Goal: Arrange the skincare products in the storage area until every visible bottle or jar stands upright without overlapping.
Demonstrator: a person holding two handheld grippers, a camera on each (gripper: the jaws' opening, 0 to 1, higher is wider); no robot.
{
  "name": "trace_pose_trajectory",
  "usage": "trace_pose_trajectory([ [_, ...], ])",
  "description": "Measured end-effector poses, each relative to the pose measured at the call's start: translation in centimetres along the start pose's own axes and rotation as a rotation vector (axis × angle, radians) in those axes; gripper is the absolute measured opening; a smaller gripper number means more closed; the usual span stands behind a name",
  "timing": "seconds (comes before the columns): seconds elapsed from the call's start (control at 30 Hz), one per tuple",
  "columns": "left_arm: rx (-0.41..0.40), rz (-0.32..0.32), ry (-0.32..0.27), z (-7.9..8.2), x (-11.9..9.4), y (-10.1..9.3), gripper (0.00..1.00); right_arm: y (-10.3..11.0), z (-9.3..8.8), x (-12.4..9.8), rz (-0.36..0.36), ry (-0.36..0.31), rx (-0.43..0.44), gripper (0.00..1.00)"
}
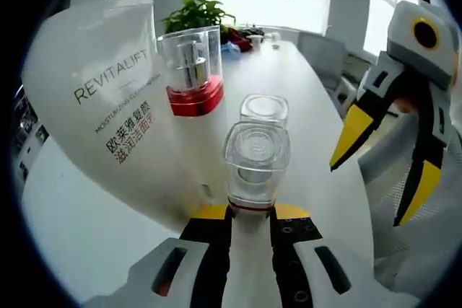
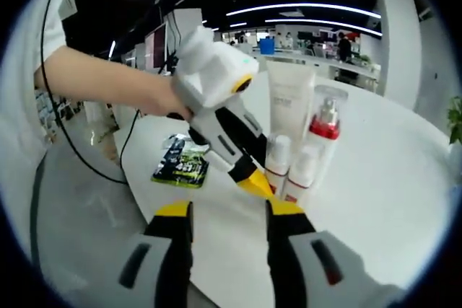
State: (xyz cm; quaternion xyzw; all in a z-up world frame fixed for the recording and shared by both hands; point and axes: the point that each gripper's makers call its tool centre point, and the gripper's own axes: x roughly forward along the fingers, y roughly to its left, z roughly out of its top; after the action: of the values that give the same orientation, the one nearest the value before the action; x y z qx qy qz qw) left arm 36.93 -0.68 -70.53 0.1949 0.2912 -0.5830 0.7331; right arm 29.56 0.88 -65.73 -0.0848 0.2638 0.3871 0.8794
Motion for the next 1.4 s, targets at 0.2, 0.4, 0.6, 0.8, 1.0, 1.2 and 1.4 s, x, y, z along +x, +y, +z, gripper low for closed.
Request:
trace_pose_trajectory([
  [0.2, -0.011, -0.006, 0.009, -0.3, -0.2, -0.4, 0.22, 0.1, -0.3, 0.1, 0.006, 0.015, -0.005, 0.43],
  [0.4, -0.032, 0.008, 0.033, -0.7, -1.2, -0.7, 0.25, 0.0, -0.3, 0.1, 0.004, 0.024, -0.011, 0.48],
  [0.6, -0.061, 0.040, 0.038, -1.1, -2.5, -0.8, 0.32, 0.4, -0.1, 0.2, 0.002, 0.024, -0.017, 0.54],
  [0.8, -0.104, 0.075, 0.038, -1.6, -3.9, -1.0, 0.42, 0.7, 0.0, 0.0, 0.003, 0.032, -0.026, 0.59],
  [1.0, -0.187, 0.118, 0.068, -3.0, -5.5, -1.6, 0.49, 0.7, 0.0, -0.3, -0.004, 0.041, -0.029, 0.68],
  [1.2, -0.245, 0.163, 0.041, -3.4, -7.6, -2.1, 0.59, 0.4, 0.2, -0.7, -0.019, 0.032, -0.021, 0.72],
  [1.4, -0.314, 0.215, 0.023, -4.5, -9.5, -2.2, 0.66, 0.0, 0.5, -1.1, -0.035, 0.014, 0.002, 0.77],
])
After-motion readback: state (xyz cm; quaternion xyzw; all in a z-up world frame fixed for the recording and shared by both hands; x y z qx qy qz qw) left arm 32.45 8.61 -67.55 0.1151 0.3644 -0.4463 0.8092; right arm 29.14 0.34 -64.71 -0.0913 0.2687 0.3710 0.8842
